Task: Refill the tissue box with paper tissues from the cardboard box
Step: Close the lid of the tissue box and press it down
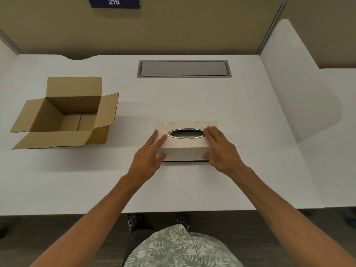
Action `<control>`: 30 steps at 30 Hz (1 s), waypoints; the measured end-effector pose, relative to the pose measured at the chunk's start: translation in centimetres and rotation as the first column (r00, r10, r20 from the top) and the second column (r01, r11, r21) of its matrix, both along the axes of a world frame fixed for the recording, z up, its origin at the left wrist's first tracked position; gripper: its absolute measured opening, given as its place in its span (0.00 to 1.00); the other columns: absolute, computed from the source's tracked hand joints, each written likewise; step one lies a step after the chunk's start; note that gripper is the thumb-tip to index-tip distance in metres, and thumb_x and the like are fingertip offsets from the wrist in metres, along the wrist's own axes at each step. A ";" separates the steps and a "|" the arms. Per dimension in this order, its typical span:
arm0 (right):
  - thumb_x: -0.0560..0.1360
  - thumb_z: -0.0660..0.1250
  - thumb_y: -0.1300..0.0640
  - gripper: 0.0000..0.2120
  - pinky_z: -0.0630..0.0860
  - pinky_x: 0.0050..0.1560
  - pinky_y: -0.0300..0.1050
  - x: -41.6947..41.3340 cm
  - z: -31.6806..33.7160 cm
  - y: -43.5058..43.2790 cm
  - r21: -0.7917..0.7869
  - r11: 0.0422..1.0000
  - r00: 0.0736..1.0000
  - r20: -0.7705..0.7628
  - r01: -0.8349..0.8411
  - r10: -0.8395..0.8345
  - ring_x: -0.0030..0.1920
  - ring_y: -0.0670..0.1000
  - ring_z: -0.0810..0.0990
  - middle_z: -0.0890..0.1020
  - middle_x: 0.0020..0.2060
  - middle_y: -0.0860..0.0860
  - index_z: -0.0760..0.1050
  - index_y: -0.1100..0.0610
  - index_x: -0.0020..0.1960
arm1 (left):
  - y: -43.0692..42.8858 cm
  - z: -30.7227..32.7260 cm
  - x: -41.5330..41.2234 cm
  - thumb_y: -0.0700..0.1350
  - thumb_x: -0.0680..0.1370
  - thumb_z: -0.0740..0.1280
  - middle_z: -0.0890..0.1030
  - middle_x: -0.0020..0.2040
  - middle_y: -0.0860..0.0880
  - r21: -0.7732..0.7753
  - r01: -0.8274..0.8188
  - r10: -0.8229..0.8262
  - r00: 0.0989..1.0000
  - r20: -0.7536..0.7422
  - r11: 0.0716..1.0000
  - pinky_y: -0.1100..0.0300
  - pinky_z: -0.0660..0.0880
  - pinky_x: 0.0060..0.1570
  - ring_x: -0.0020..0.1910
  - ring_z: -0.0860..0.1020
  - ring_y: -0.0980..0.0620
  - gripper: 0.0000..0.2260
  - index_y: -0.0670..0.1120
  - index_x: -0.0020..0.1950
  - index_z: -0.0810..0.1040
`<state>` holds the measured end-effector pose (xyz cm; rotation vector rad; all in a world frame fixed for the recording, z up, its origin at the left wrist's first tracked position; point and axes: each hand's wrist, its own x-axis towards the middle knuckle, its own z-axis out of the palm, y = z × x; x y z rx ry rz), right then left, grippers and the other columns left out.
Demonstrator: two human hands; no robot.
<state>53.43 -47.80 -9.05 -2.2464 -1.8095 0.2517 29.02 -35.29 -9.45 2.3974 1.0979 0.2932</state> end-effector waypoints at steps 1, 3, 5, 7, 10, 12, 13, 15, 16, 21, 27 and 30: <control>0.70 0.78 0.56 0.44 0.77 0.59 0.55 -0.2 -0.2 -0.2 0.014 1.000 1.000 -0.002 0.001 -0.001 0.78 0.57 0.59 0.63 0.77 0.57 0.59 0.64 0.78 | -0.2 -0.1 0.0 0.44 0.78 0.72 0.59 0.80 0.46 -0.002 -0.002 0.002 1.000 0.006 1.000 0.46 0.75 0.63 0.68 0.74 0.41 0.30 0.50 0.77 0.65; 0.70 0.78 0.57 0.43 0.77 0.59 0.54 -0.5 -0.6 -0.5 0.035 0.999 1.000 -0.003 0.006 -0.006 0.78 0.58 0.59 0.63 0.77 0.58 0.59 0.64 0.77 | -0.4 -0.4 0.0 0.43 0.77 0.72 0.59 0.80 0.45 -0.005 -0.007 0.007 1.000 0.014 1.000 0.46 0.75 0.63 0.66 0.75 0.40 0.29 0.49 0.77 0.66; 0.69 0.79 0.58 0.43 0.78 0.58 0.53 -0.7 -0.9 -0.7 0.057 0.998 1.000 0.001 0.009 -0.009 0.77 0.59 0.60 0.65 0.77 0.58 0.61 0.65 0.77 | -0.5 -0.6 0.0 0.42 0.77 0.72 0.60 0.80 0.45 -0.007 -0.013 0.013 1.000 0.017 1.000 0.47 0.75 0.62 0.65 0.76 0.39 0.29 0.48 0.77 0.67; 0.68 0.80 0.59 0.43 0.79 0.58 0.53 -0.9 -1.2 -0.9 0.075 0.997 1.000 0.008 0.007 -0.007 0.77 0.60 0.62 0.66 0.76 0.60 0.63 0.66 0.76 | -0.6 -0.8 0.1 0.42 0.77 0.73 0.60 0.80 0.44 -0.007 -0.012 0.012 1.000 0.024 1.000 0.47 0.76 0.61 0.63 0.77 0.39 0.29 0.47 0.76 0.67; 0.67 0.80 0.60 0.43 0.78 0.58 0.52 -1.1 -1.6 -1.1 0.093 0.996 1.000 0.022 0.000 -0.002 0.76 0.62 0.63 0.67 0.75 0.61 0.64 0.67 0.75 | -0.9 -1.2 0.0 0.42 0.77 0.73 0.59 0.80 0.45 -0.001 -0.011 0.011 1.000 0.022 1.000 0.46 0.76 0.62 0.65 0.76 0.40 0.30 0.47 0.77 0.67; 0.67 0.81 0.59 0.43 0.78 0.59 0.52 -1.2 -2.0 -1.2 0.099 0.995 0.999 0.032 0.000 -0.004 0.76 0.62 0.63 0.67 0.75 0.61 0.63 0.67 0.75 | -1.2 -1.4 0.0 0.42 0.77 0.73 0.59 0.80 0.44 0.001 -0.011 0.011 1.000 0.016 1.000 0.46 0.76 0.63 0.67 0.75 0.40 0.30 0.47 0.77 0.66; 0.67 0.80 0.59 0.43 0.78 0.60 0.53 -1.3 -2.1 -1.2 0.101 0.995 0.999 0.035 0.002 -0.005 0.76 0.62 0.62 0.67 0.75 0.61 0.63 0.67 0.75 | -1.3 -1.5 0.0 0.42 0.77 0.73 0.58 0.80 0.44 0.002 -0.011 0.011 1.000 0.011 1.000 0.46 0.76 0.63 0.68 0.74 0.40 0.31 0.47 0.77 0.66; 0.67 0.80 0.59 0.44 0.79 0.59 0.53 -1.4 -2.4 -1.4 0.102 0.995 0.999 0.039 0.003 -0.007 0.76 0.62 0.62 0.66 0.75 0.61 0.63 0.67 0.75 | -1.6 -1.6 0.0 0.42 0.77 0.73 0.58 0.80 0.44 0.005 -0.013 0.013 1.000 0.000 1.000 0.45 0.76 0.63 0.70 0.73 0.40 0.31 0.47 0.77 0.65; 0.67 0.80 0.59 0.44 0.79 0.59 0.53 -1.5 -2.5 -1.4 0.104 0.995 0.999 0.041 0.004 -0.008 0.76 0.62 0.62 0.66 0.75 0.61 0.62 0.67 0.76 | -1.7 -1.6 0.0 0.42 0.77 0.73 0.58 0.80 0.44 0.006 -0.015 0.015 1.000 -0.005 1.000 0.44 0.77 0.62 0.70 0.72 0.39 0.31 0.47 0.77 0.66; 0.67 0.80 0.60 0.43 0.77 0.63 0.57 -1.7 -2.9 -1.5 0.119 0.993 0.997 0.075 -0.006 -0.003 0.76 0.63 0.62 0.65 0.75 0.62 0.62 0.68 0.75 | -2.1 -1.5 0.2 0.42 0.77 0.72 0.58 0.80 0.43 0.031 -0.021 0.022 0.999 -0.046 0.999 0.44 0.78 0.59 0.74 0.67 0.40 0.31 0.47 0.78 0.64; 0.71 0.77 0.59 0.42 0.74 0.66 0.59 -1.6 -3.1 -1.6 0.095 0.995 0.994 0.111 -0.023 0.012 0.77 0.63 0.58 0.62 0.77 0.63 0.58 0.68 0.77 | -2.6 -1.9 0.3 0.41 0.77 0.72 0.58 0.80 0.39 0.082 0.003 0.002 0.998 -0.065 0.997 0.41 0.77 0.58 0.77 0.61 0.38 0.32 0.45 0.78 0.63; 0.72 0.76 0.58 0.42 0.72 0.68 0.59 -1.6 -3.0 -1.7 0.085 0.996 0.991 0.131 -0.029 0.017 0.78 0.63 0.57 0.61 0.77 0.63 0.57 0.68 0.77 | -2.6 -1.9 0.3 0.41 0.76 0.73 0.59 0.79 0.39 0.095 0.007 0.000 0.997 -0.077 0.995 0.41 0.78 0.57 0.77 0.61 0.37 0.32 0.44 0.78 0.63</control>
